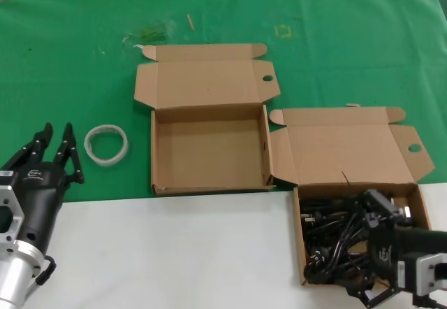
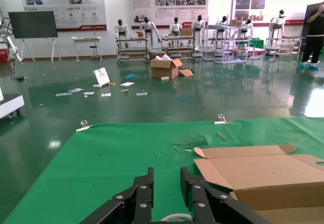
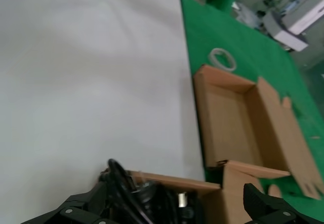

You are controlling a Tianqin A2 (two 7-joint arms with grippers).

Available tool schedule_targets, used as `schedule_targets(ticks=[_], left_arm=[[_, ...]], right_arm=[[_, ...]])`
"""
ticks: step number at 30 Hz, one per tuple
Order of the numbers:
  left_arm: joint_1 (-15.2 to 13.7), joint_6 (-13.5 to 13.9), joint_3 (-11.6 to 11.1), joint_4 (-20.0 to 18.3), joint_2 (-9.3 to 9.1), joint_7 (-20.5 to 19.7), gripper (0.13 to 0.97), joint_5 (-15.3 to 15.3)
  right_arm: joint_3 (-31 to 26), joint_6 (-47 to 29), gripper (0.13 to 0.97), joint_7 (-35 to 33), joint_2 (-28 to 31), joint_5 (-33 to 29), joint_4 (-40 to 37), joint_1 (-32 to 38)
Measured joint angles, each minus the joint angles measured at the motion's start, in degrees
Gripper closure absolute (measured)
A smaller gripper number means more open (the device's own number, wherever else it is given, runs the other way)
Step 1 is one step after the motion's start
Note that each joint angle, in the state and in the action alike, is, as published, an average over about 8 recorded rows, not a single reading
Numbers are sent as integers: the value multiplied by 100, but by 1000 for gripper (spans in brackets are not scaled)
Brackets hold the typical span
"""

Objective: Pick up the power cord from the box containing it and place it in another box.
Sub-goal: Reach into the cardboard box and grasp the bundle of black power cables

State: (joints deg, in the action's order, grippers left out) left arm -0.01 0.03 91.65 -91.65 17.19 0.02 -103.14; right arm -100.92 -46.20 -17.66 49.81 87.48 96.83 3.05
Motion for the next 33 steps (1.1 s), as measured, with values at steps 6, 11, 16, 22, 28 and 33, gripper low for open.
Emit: schedule_targets(ticks=[6,11,16,22,28,33], left_arm=[[0,0,0,0,0,0,830,0],[0,0,0,0,0,0,899,0],[0,0,0,0,0,0,929,0],[0,0,0,0,0,0,956,0],[0,0,0,0,0,0,957,0],[0,0,0,0,0,0,957,0]], right_arm=[[-394,-79,170,-27,-36,-165,-324,300],[-579,-67,208,-68,-65,-237,-552,460],[-747,12,286,-137,-172,-322,-730,594],[-887,77,389,-165,-210,-404,-827,681],[-941,99,508,-155,-150,-411,-839,711],[-987,87,639,-131,-110,-392,-838,711]])
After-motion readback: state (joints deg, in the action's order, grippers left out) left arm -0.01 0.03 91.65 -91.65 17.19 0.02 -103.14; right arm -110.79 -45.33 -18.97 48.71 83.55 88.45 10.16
